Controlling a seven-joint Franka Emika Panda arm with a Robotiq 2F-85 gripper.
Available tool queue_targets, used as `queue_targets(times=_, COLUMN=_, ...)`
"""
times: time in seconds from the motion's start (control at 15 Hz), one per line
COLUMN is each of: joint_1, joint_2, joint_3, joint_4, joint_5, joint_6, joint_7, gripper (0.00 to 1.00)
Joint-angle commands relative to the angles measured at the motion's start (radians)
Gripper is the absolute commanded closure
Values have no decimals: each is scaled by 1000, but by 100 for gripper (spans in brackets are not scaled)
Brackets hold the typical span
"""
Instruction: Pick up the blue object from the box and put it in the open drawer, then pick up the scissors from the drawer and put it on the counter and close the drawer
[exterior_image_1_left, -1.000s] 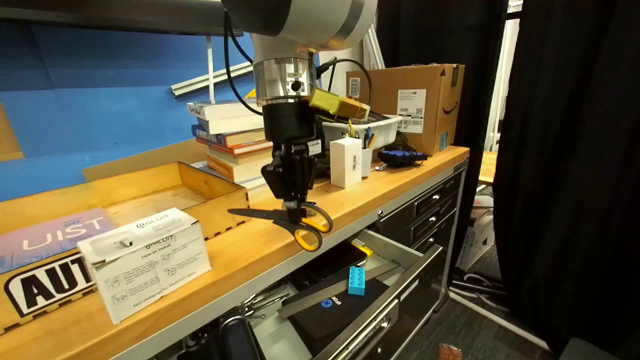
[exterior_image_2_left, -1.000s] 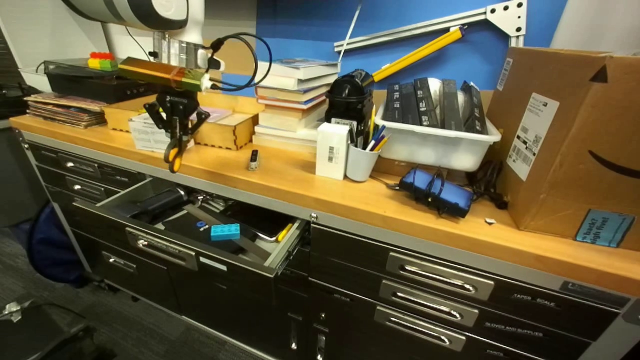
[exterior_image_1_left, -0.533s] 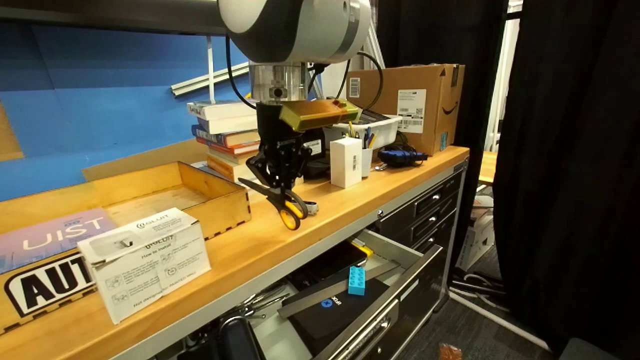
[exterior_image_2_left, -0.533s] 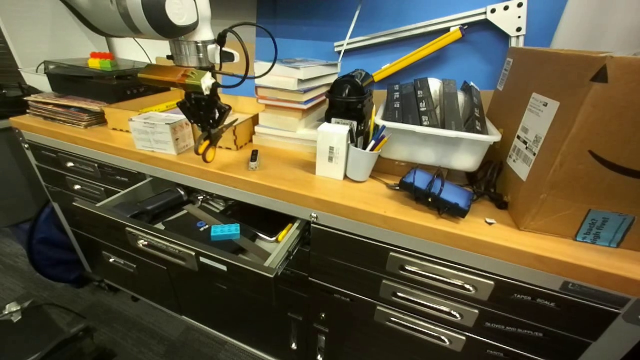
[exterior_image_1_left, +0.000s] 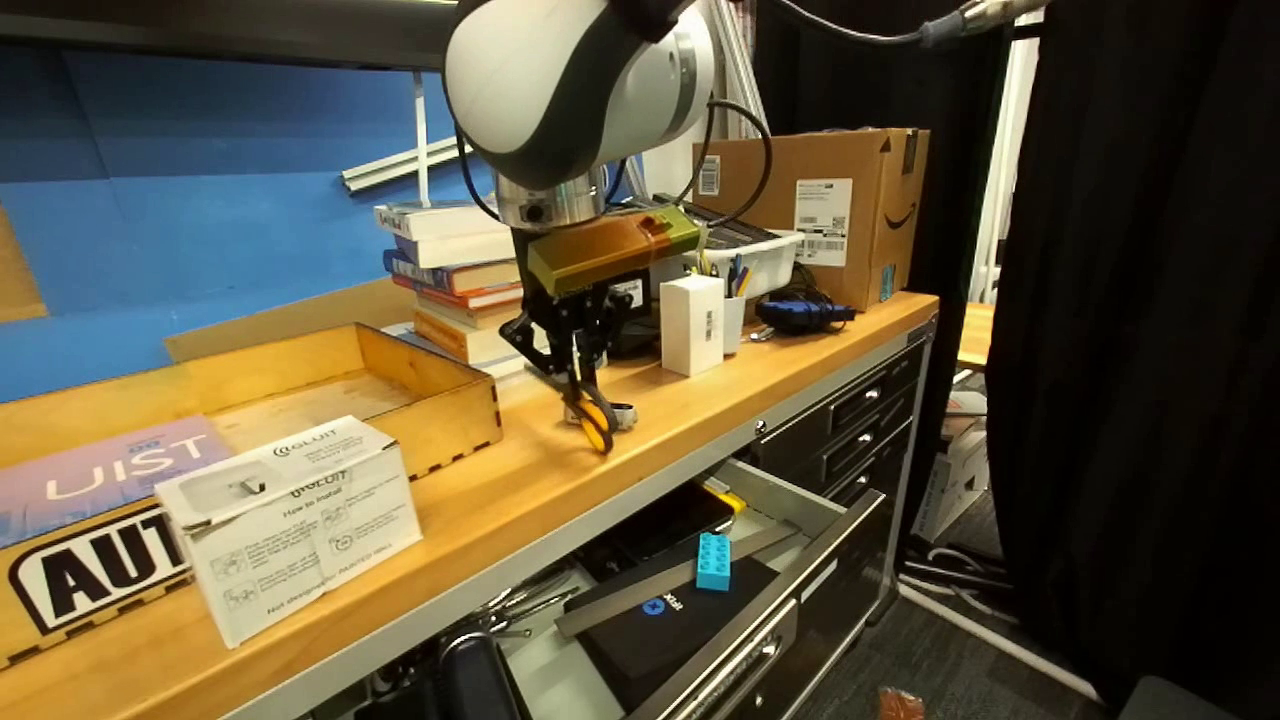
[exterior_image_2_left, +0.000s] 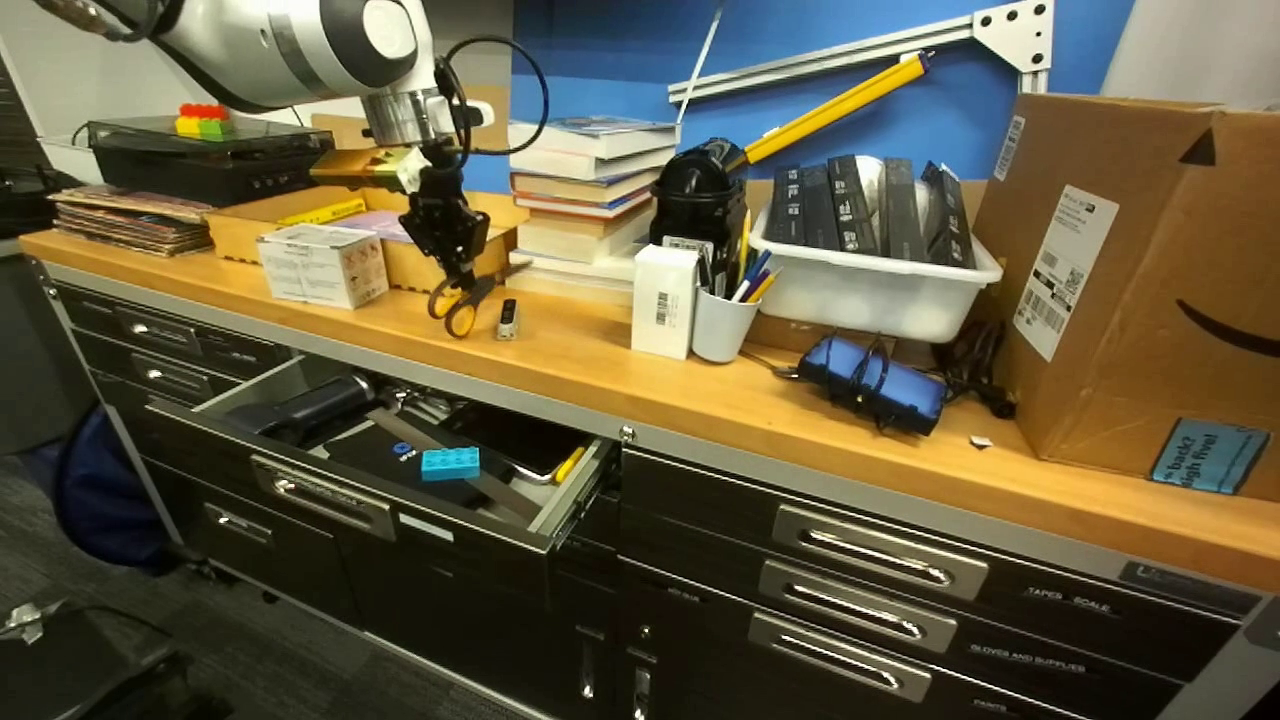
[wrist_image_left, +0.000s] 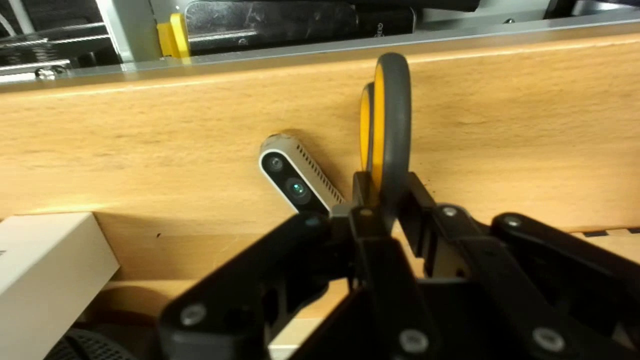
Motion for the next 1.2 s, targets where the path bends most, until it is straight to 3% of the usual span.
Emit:
queue_targets(times=0.0, joint_1=34, joint_2=36, joint_3=-5, joint_4=64, joint_5=-11, joint_6=-28, joint_7=29, gripper=48)
queue_targets(times=0.4, joint_1=51, joint_2=-58, joint_3=3, joint_4=16, joint_5=8, joint_6=-33, joint_7=2, gripper=1)
queue_targets(times=0.67, joint_1=26, joint_2=-161, joint_3=22, joint_4=-59, joint_5=153, joint_6=-155, joint_7=-188, gripper=0)
queue_targets(times=0.93, joint_1=9, joint_2=-255, joint_3=4, joint_4=-232, joint_5=322, joint_6=-287, joint_7=-316, gripper=0)
queue_targets(times=1.13, joint_1=0, joint_2=-243, joint_3=-3, joint_4=-342, joint_5=325, joint_6=-234, joint_7=-310, gripper=0)
